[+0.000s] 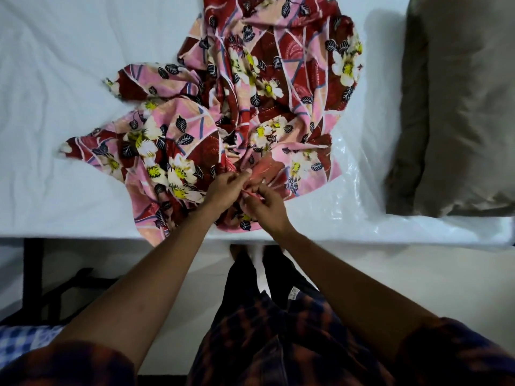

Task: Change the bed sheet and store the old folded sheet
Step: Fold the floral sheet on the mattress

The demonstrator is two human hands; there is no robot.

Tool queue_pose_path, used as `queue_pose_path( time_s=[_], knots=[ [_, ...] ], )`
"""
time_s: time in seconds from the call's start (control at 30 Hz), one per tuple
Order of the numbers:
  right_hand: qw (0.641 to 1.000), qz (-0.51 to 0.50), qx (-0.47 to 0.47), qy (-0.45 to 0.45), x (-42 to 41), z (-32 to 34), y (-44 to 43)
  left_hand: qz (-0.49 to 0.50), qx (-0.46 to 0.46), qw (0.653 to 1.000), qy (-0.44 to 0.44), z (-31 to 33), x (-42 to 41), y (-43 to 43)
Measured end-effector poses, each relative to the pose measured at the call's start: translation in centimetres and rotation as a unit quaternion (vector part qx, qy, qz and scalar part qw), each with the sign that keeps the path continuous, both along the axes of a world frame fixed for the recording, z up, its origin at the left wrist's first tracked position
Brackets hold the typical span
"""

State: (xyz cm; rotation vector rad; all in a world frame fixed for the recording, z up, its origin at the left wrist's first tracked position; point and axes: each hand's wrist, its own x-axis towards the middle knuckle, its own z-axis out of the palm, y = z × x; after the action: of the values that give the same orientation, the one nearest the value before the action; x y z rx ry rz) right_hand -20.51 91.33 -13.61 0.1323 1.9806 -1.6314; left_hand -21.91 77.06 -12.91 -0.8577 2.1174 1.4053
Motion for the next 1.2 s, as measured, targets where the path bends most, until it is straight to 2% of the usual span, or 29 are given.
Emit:
queue_pose_path(
  time_s=[0.1,0.2,0.3,0.4,0.53,0.63,0.7,0.73,0.8,0.87,0.9,0.93,1.0,1.1,1.17,1.2],
  knots=[
    [0.999,0.04,-0.021,0.0,1.2,0.4,0.3,-0.009,-0.031,0.999,-0.012,-0.4,-0.5,0.6],
    [0.998,0.04,-0.047,-0.02,1.3,0.3,1.1,-0.056,-0.005,0.998,-0.035,-0.6,-0.3,1.3],
    [0.995,0.084,-0.04,-0.035,0.7,0.2,2.4,-0.081,-0.07,0.994,-0.005,-1.3,0.6,1.8],
    [0.994,0.063,-0.048,-0.081,0.0,0.2,3.6,0.002,-0.054,0.996,0.065,-0.6,0.9,2.4],
    [0.998,0.01,-0.014,-0.063,-0.6,0.1,4.5,0.117,-0.019,0.986,0.117,1.2,-0.2,2.5],
    [0.997,0.047,-0.021,-0.064,-1.3,0.7,4.4,0.187,0.04,0.973,0.128,2.1,-1.6,2.1],
    [0.994,0.075,-0.028,-0.07,-2.0,1.7,4.3,0.184,0.049,0.972,0.14,3.1,-2.4,2.1],
    [0.995,0.05,-0.035,-0.076,-2.5,2.3,4.3,0.158,0.038,0.975,0.152,3.8,-2.6,2.3],
    [0.989,-0.094,-0.055,-0.101,-4.0,3.0,4.6,0.07,0.01,0.979,0.193,5.2,-2.3,3.1],
    [0.943,-0.265,-0.097,-0.173,-6.0,3.4,5.1,-0.045,-0.019,0.975,0.215,5.8,-1.1,4.3],
    [0.922,-0.307,-0.101,-0.211,-7.2,3.0,5.5,-0.104,-0.027,0.971,0.213,5.7,-0.3,5.0],
    [0.919,-0.302,-0.076,-0.244,-8.0,3.0,5.8,-0.155,-0.027,0.966,0.204,5.3,0.7,5.7],
    [0.943,-0.194,0.037,-0.267,-8.9,1.6,6.3,-0.228,-0.012,0.954,0.193,4.4,2.7,7.2],
    [0.962,-0.038,0.169,-0.213,-8.4,-0.8,6.9,-0.261,0.003,0.946,0.191,2.9,4.9,8.9],
    [0.955,0.048,0.257,-0.14,-7.7,-1.9,7.4,-0.252,0.011,0.952,0.174,2.4,5.6,9.2],
    [0.954,0.058,0.274,-0.106,-7.4,-2.4,7.6,-0.236,0.025,0.959,0.157,2.3,5.6,9.2]
  ],
)
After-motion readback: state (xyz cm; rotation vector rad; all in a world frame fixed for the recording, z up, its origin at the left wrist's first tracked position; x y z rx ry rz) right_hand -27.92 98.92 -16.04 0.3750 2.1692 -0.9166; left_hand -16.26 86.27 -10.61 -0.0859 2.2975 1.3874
